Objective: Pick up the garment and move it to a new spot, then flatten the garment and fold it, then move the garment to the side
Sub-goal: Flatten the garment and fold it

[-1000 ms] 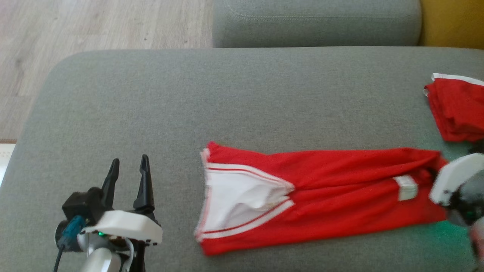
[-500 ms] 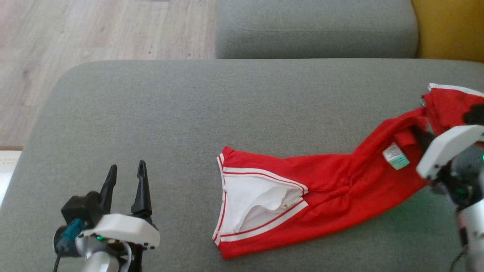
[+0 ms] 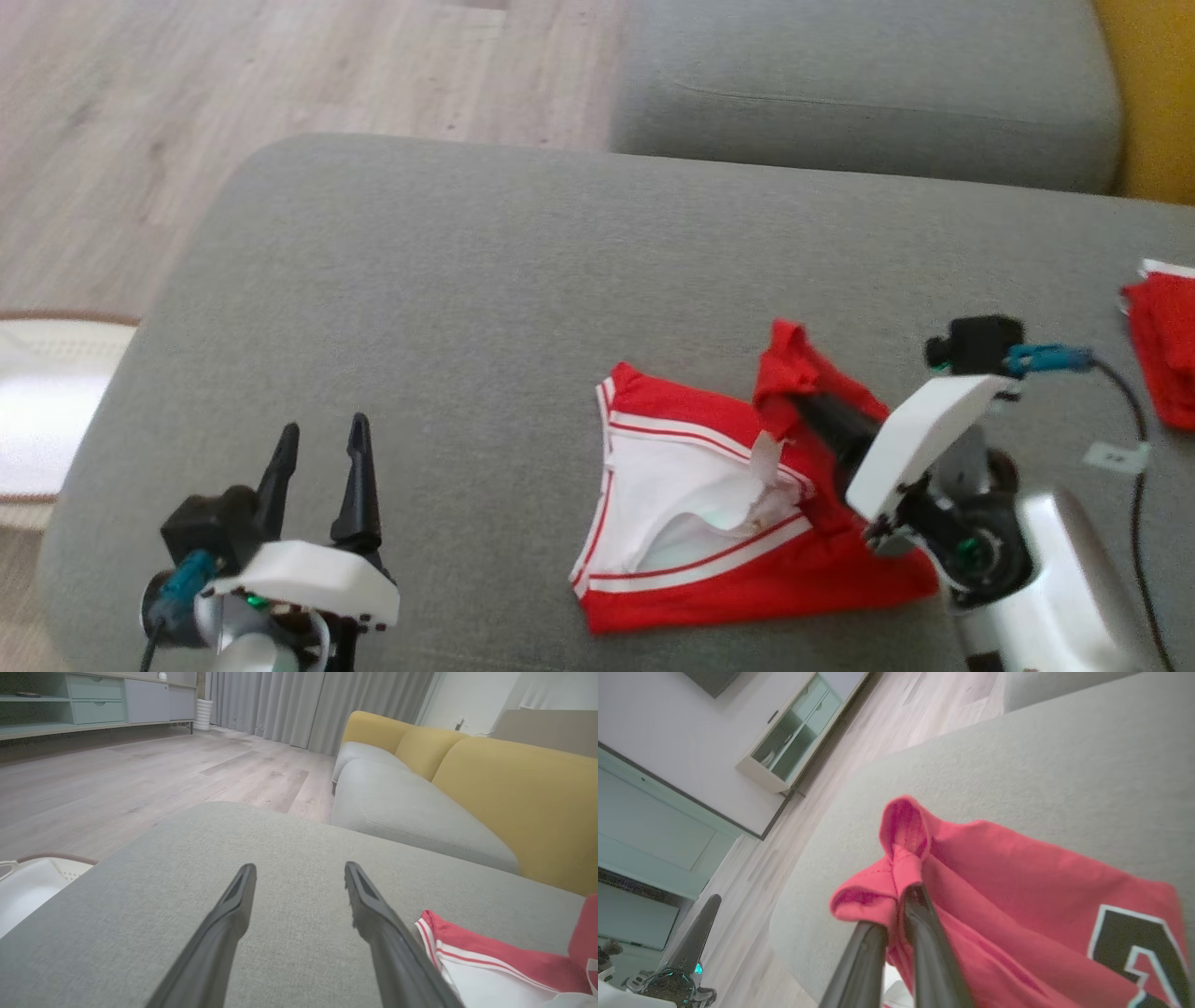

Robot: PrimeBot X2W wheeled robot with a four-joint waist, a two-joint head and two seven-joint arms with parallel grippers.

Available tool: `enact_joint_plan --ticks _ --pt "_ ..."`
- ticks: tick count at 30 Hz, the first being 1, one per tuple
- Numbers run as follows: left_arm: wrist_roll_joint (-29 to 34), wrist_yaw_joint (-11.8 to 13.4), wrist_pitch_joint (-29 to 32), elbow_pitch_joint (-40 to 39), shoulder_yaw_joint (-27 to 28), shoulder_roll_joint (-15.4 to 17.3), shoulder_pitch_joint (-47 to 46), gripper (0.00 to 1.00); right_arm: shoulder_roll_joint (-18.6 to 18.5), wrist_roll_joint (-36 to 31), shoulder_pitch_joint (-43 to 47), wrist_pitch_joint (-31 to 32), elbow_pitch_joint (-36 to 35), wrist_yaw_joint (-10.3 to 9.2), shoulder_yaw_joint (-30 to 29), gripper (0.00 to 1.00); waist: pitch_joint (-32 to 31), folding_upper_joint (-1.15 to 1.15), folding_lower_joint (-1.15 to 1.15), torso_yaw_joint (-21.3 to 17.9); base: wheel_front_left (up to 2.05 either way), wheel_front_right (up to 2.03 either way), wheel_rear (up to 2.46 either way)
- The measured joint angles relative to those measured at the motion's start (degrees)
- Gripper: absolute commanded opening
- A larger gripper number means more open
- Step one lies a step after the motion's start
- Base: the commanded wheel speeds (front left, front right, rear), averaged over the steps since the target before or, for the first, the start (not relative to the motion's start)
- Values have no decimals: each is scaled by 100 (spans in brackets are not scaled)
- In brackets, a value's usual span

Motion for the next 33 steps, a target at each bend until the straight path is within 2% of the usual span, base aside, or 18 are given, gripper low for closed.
enact_joint_plan --ticks 6,11,14,22,23,24,25,29,33 --pt "0 -18 2 71 -71 0 -3 100 25 442 26 -290 476 0 455 0 51 0 0 370 0 0 0" --pt "0 -30 1 181 -82 -8 -15 100 35 879 -205 -643 1214 0 811 0 141 0 0 585 0 0 0" --pt "0 -31 1 196 -86 -15 -46 100 35 1292 -439 -872 1553 0 1036 0 191 0 0 653 0 0 0" --pt "0 -47 0 281 -104 -56 -175 100 35 1758 -987 -1366 2465 0 1677 0 254 0 0 692 0 0 0" --pt "0 -47 0 299 -105 -56 -175 100 35 1792 -1017 -1366 2591 0 1758 7 260 0 0 690 0 0 0" --pt "0 -47 0 309 -105 -57 -176 100 35 1811 -1034 -1376 2691 0 1839 45 267 0 0 684 0 0 0" --pt "0 -47 0 319 -105 -57 -178 100 35 1853 -1038 -1414 2778 0 1908 100 272 0 0 677 0 0 0" --pt "-1 -47 0 354 -98 -57 -181 100 35 2031 -1066 -1589 2948 0 2165 100 272 0 0 623 0 0 0" --pt "-58 -46 0 358 -82 -56 -180 100 35 2251 -1294 -1813 2764 0 2272 100 244 0 0 514 0 0 0"
